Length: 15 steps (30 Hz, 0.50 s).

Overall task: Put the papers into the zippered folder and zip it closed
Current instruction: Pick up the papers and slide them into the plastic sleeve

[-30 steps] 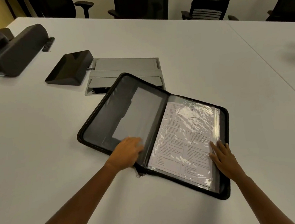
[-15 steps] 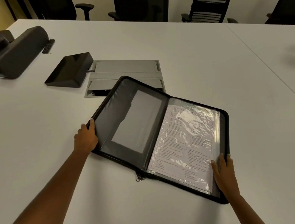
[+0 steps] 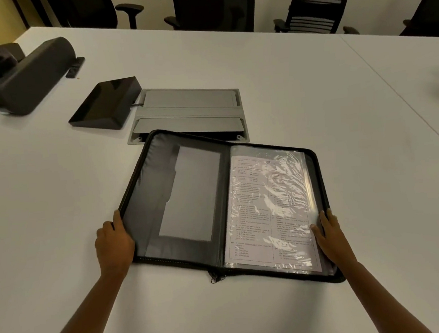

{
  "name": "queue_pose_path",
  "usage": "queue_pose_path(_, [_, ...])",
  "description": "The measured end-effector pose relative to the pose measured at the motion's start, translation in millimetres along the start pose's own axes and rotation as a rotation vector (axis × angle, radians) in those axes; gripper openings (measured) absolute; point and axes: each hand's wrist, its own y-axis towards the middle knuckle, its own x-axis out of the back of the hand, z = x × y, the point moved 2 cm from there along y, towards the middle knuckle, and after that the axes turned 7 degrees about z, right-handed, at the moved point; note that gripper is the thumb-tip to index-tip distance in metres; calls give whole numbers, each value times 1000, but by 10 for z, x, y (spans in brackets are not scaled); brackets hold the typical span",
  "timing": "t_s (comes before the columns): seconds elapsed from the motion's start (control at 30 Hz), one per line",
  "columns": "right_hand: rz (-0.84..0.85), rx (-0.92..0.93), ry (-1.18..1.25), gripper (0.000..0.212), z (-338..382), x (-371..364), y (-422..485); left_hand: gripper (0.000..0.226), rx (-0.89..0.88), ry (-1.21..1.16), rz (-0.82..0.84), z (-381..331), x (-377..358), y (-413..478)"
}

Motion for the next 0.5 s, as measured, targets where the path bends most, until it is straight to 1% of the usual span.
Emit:
queue_pose_path(0.17, [68,-2,-46,58,141,46,159,47,55,4,15,87,-29,-128])
queue_pose_path(0.37, [84,2,-80,57,235,80,256,46,83,27,17,100,-40,-114])
queue_pose_path(0.5, [104,-9,-119,58,227,90,245,40,108,14,-33,21,79,-60])
